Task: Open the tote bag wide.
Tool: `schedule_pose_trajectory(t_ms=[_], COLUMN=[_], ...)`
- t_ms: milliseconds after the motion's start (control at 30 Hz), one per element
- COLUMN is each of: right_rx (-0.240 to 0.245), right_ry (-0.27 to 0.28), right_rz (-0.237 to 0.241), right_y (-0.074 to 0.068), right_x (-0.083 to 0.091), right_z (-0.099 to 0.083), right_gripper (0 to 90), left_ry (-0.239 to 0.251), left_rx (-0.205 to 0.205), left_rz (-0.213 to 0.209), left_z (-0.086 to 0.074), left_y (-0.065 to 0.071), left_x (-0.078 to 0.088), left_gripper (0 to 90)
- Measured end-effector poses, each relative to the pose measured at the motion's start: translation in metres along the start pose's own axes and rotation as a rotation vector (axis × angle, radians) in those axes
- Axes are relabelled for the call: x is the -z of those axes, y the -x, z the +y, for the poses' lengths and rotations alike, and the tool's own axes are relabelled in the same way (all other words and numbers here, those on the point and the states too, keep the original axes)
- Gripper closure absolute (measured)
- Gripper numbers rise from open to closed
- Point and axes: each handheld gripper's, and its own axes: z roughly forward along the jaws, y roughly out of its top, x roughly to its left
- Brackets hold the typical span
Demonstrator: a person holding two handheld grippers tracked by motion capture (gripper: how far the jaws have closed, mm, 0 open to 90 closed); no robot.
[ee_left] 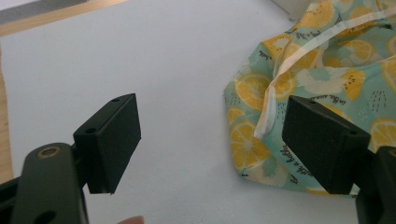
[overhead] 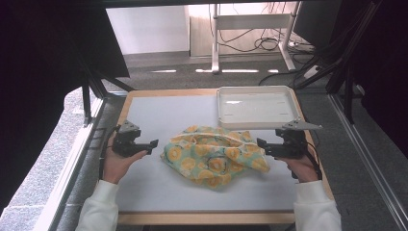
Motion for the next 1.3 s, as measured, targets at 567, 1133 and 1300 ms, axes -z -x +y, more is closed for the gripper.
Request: schedule_pose_trajectory(t_ms=[567, 1133, 1300], right_rx=[0.032, 0.079, 0.082], right_ry=[-0.008, -0.039, -0.042], right_rz=[-0.030, -0.037, -0.037], right_y=[0.003, 0.000, 0.000], right_x=[-0.006, -0.014, -0.015], right_z=[0.000, -0.001, -0.001], right_gripper=[20.2, 20.1, 20.1], left_ry=[0.010, -0.003, -0.012], left_rx=[0.010, -0.002, -0.035], left_rz=[0.040, 0.004, 0.051], left_z=[-0.011, -0.012, -0.007], left_y=[-0.007, -0.006, 0.000], left_x=[0.002, 0.000, 0.000], left_gripper=[21.2, 27.2, 27.7])
